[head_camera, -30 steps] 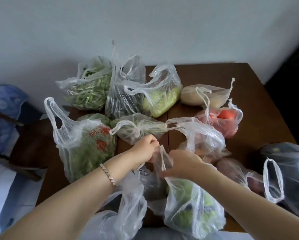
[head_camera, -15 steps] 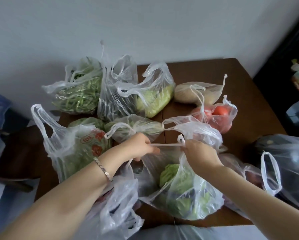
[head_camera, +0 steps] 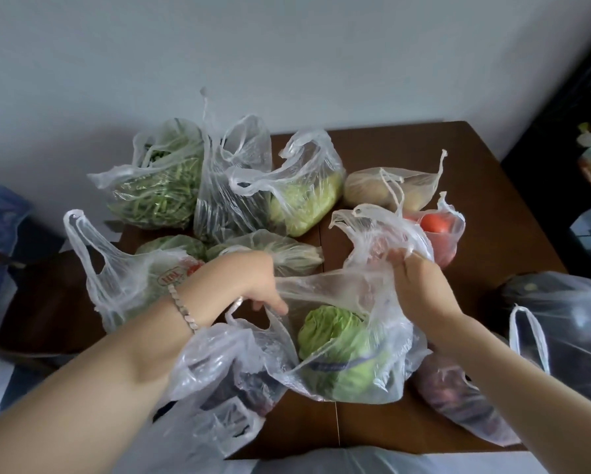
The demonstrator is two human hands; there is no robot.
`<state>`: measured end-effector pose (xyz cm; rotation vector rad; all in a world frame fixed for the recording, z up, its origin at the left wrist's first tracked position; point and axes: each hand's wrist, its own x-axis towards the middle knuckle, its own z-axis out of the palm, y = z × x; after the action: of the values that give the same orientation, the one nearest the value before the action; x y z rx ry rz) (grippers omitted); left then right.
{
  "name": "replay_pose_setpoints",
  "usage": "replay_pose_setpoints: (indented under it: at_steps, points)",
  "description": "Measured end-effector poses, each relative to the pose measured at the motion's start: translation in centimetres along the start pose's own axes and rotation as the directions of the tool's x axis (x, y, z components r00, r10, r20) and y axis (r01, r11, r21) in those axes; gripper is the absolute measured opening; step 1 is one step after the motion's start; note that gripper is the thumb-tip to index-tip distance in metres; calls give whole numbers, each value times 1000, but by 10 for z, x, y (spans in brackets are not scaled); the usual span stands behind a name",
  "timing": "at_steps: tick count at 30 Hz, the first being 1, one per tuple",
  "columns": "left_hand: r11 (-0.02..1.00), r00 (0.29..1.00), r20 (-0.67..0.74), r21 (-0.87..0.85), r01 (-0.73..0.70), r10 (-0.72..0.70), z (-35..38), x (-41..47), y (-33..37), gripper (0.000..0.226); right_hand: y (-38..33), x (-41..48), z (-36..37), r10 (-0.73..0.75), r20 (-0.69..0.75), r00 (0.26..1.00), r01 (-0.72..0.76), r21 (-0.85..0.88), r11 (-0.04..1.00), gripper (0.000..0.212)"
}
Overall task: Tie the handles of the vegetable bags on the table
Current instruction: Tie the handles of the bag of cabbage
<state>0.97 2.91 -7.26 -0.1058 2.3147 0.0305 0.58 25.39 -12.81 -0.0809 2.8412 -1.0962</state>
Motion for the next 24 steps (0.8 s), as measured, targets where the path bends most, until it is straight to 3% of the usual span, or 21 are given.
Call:
replay_pose_setpoints:
  at_steps: [3, 4, 6, 8, 10, 14, 16, 17, 19, 20, 22, 24]
  points:
    - [996, 991, 131, 85, -1, -10, -8, -2, -5, 44, 11, 1, -9, 84, -184, 979, -66, 101, 993, 41]
    - [1000, 994, 112, 23, 7, -10, -12, -3, -6, 44, 11, 5, -16, 163, -226, 961, -121, 188, 975, 42]
    - [948, 999, 45, -317, 30, -16, -20, -2, -8, 42, 9, 15, -30, 324, -271, 906, -203, 393, 897, 46]
    - [716, 1000, -11, -698, -10, 3, -28, 1, -7, 39, 5, 25, -45, 353, -315, 881, -168, 490, 856, 51]
    - [482, 995, -97, -871, -96, 22, -30, 5, 1, 38, -1, 30, -58, 292, -350, 890, -64, 538, 840, 53]
    - [10, 975, -207, -978, -209, 84, -22, 5, 34, 27, -15, 29, -70, 151, -320, 935, 60, 563, 824, 50]
    - [-240, 953, -264, -944, -225, 145, -15, 1, 48, 21, -20, 25, -71, 94, -263, 960, 99, 637, 765, 48]
    - [-318, 936, -312, -915, -249, 165, -10, -2, 54, 18, -21, 23, -69, 50, -234, 971, 118, 650, 750, 43]
    - [-346, 894, -412, -876, -336, 177, 4, -4, 62, 14, -24, 18, -66, -44, -180, 983, 155, 666, 729, 29]
    - [-307, 875, -448, -871, -383, 181, 12, -3, 64, 18, -26, 15, -64, -85, -145, 986, 162, 695, 700, 25]
    - [-143, 841, -512, -858, -492, 175, 23, -3, 65, 32, -30, 11, -61, -155, -68, 986, 155, 736, 659, 18]
    - [9, 802, -583, -808, -589, 131, 28, -6, 61, 41, -31, 7, -60, -217, -18, 976, 168, 694, 700, 16]
